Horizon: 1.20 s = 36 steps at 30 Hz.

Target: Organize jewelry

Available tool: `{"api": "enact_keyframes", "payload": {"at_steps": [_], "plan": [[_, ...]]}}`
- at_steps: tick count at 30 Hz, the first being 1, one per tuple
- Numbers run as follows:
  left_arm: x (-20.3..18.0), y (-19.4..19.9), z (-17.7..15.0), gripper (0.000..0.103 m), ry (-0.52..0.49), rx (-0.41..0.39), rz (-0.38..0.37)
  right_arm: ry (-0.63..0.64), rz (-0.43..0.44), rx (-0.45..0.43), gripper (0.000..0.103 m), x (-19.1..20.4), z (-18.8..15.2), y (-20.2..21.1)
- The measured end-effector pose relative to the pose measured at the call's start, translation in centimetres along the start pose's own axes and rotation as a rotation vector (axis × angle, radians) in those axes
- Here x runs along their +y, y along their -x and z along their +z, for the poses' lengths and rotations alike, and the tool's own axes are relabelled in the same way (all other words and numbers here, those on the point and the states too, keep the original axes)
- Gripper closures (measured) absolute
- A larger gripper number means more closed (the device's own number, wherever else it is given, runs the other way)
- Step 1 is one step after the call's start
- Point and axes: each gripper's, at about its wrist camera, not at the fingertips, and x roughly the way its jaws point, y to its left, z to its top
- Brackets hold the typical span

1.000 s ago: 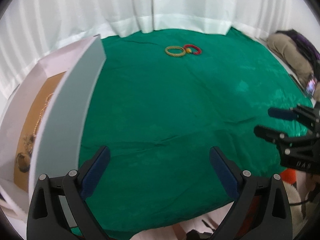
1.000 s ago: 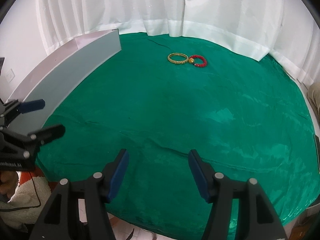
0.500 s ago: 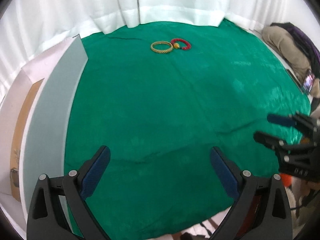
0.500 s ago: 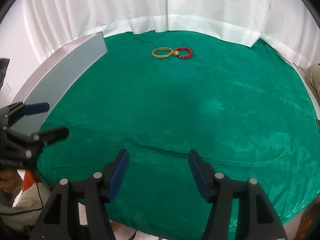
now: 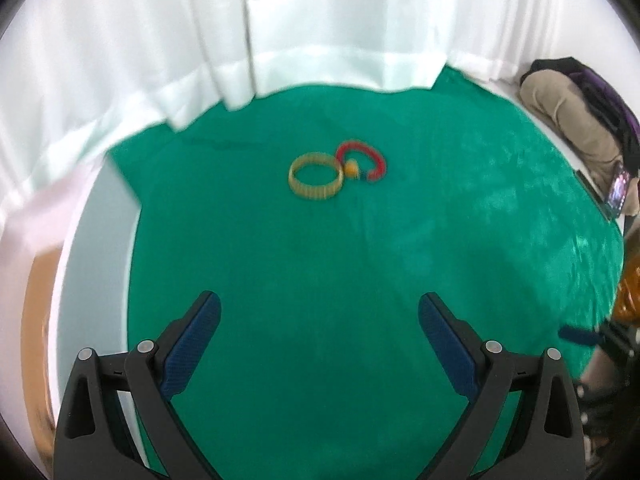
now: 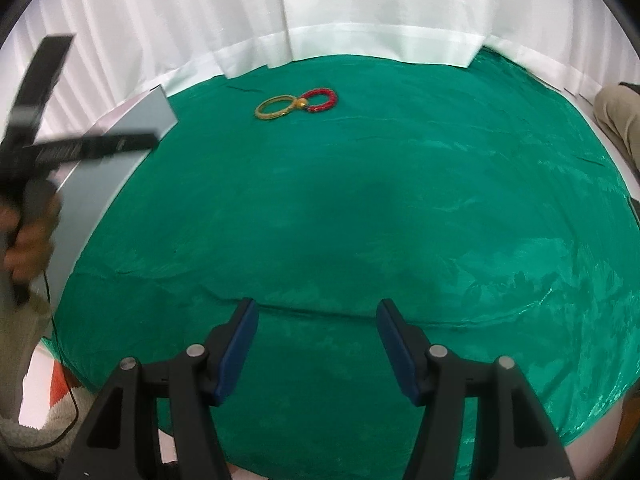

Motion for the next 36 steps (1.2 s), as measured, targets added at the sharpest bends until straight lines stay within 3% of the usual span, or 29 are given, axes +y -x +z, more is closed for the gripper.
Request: {"api": "enact_keyframes", "payload": {"at_steps": [5,8,10,13,17,21,23,25,27,36], "plan": [[-0.9,-4.8,4.7,0.004,-0.121,-0.009,0.002,-0.021,0.006,-0.002,0.040,-1.0,0.5,-0.5],[-2.4,-8.2,6.5,0.004,-0.210,0.025,-0.048,-0.027,0.009,0.001,0.040,-1.4,0.8,-0.7],[-3.3,-10.1,7.1,0.004,-0.250,0.025,-0.027,-0.028,0.010,0.001,0.040,-1.6,0.8,-0.7],[-3.6,-13.5,7.9,0.007,-0.261,0.056,0.010,-0.036,0.010,0.000,0.040,-2.1,0.7,-0.7],[-3.2,-16.5,8.4,0.015,-0.272,0.090,-0.010,-0.055,0.002,0.011,0.040,-3.2,1.1,-1.4],[-2.2,-17.9,8.7,0.033,-0.220,0.128,-0.060,-0.077,-0.005,0.013,0.040,-4.0,1.2,-1.4],[-1.6,-17.9,8.9,0.048,-0.180,0.145,-0.094,-0.091,-0.005,0.018,0.040,-4.1,1.0,-1.3],[-1.5,-17.9,9.1,0.081,-0.180,0.147,-0.104,-0.100,0.005,0.020,0.040,-4.3,1.0,-1.3],[-1.7,-17.8,9.1,0.096,-0.184,0.162,-0.118,-0.103,0.009,0.018,0.040,-4.4,1.0,-1.3],[-1.7,-14.4,7.3,0.099,-0.150,0.125,-0.038,-0.097,0.017,-0.002,0.040,-4.4,0.9,-0.6]]}}
